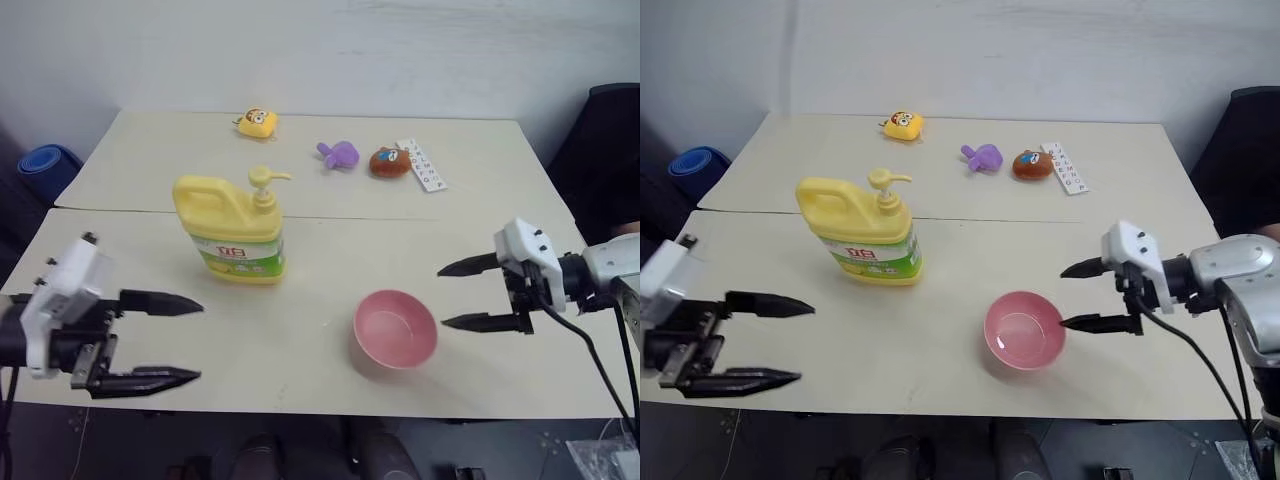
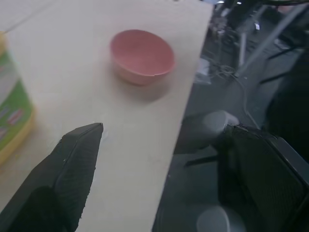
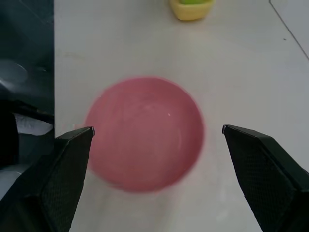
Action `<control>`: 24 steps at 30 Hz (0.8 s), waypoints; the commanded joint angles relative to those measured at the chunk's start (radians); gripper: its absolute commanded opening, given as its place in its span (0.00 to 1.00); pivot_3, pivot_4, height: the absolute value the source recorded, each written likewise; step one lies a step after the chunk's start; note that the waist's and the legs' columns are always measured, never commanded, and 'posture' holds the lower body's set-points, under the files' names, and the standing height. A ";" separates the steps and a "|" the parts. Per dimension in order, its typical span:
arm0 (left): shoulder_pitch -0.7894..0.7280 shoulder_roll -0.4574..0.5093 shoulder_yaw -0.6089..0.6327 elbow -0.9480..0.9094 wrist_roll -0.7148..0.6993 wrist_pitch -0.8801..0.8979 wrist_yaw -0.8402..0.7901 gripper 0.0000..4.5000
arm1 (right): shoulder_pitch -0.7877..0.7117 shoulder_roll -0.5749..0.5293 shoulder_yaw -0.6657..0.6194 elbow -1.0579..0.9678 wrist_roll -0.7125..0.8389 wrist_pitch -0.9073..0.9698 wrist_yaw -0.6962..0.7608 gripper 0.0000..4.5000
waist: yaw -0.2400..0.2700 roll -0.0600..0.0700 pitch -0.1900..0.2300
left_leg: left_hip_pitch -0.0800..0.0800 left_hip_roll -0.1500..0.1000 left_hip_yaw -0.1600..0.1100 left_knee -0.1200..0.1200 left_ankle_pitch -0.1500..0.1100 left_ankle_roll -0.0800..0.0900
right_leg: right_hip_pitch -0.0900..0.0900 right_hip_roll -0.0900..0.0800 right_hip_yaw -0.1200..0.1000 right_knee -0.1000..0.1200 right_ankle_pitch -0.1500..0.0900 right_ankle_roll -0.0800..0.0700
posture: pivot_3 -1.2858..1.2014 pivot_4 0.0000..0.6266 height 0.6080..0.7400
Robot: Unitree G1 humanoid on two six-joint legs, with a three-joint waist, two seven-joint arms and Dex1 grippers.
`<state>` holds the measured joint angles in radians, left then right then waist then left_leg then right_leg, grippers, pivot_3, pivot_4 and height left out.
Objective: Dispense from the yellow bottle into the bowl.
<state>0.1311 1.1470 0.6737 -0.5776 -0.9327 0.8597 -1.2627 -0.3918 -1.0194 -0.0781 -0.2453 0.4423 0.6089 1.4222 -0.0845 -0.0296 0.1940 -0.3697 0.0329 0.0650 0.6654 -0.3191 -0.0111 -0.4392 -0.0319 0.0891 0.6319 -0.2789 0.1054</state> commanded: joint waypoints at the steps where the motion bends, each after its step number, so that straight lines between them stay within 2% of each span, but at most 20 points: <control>1: -0.006 0.018 -0.057 -0.062 -0.010 -0.016 -0.008 1.00 | 0.043 -0.030 -0.026 -0.167 0.071 0.060 -0.031 0.99 | 0.002 0.000 0.000 | 0.000 0.000 0.000 0.000 0.000 0.000 | 0.000 0.001 0.000 0.000 0.000 0.000 | 0.52 0.24 1.00; 6: -0.048 0.054 -0.137 -0.057 0.054 -0.081 -0.027 1.00 | 0.139 -0.005 0.050 -0.262 -0.029 -0.031 -0.129 0.99 | 0.004 -0.002 -0.001 | 0.000 -0.002 0.000 0.001 0.000 0.000 | 0.000 0.003 0.000 -0.001 0.000 0.000 | 0.52 0.24 1.00; 9: -0.088 0.072 -0.184 -0.041 0.086 -0.111 -0.022 1.00 | 0.226 0.019 0.134 -0.283 -0.126 -0.136 -0.184 0.85 | 0.005 -0.002 -0.001 | 0.000 -0.002 0.001 0.001 0.000 0.000 | 0.000 0.004 0.001 -0.002 0.000 0.000 | 0.52 0.24 1.00; 12: -0.118 0.074 -0.196 -0.033 0.074 -0.104 -0.017 1.00 | 0.262 0.037 0.179 -0.301 -0.185 -0.171 -0.245 0.65 | 0.006 -0.002 -0.001 | -0.001 -0.002 0.000 0.001 0.000 0.000 | 0.000 0.005 0.000 -0.002 0.000 -0.001 | 0.52 0.24 1.00; 24: -0.210 0.056 -0.282 0.010 0.095 -0.125 0.015 1.00 | 0.292 0.109 0.332 -0.258 -0.368 -0.256 -0.390 0.65 | 0.005 -0.003 -0.002 | 0.000 -0.002 0.001 0.002 0.000 0.000 | 0.000 0.006 0.002 -0.001 0.000 0.000 | 0.52 0.24 1.00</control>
<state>-0.0583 1.2059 0.3940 -0.5717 -0.8382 0.7505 -1.2585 -0.0940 -0.9242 0.2479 -0.5062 0.0993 0.3770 1.0549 -0.0794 -0.0329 0.1923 -0.3699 0.0308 0.0660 0.6669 -0.3191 -0.0112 -0.4395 -0.0264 0.0906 0.6309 -0.2791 0.1050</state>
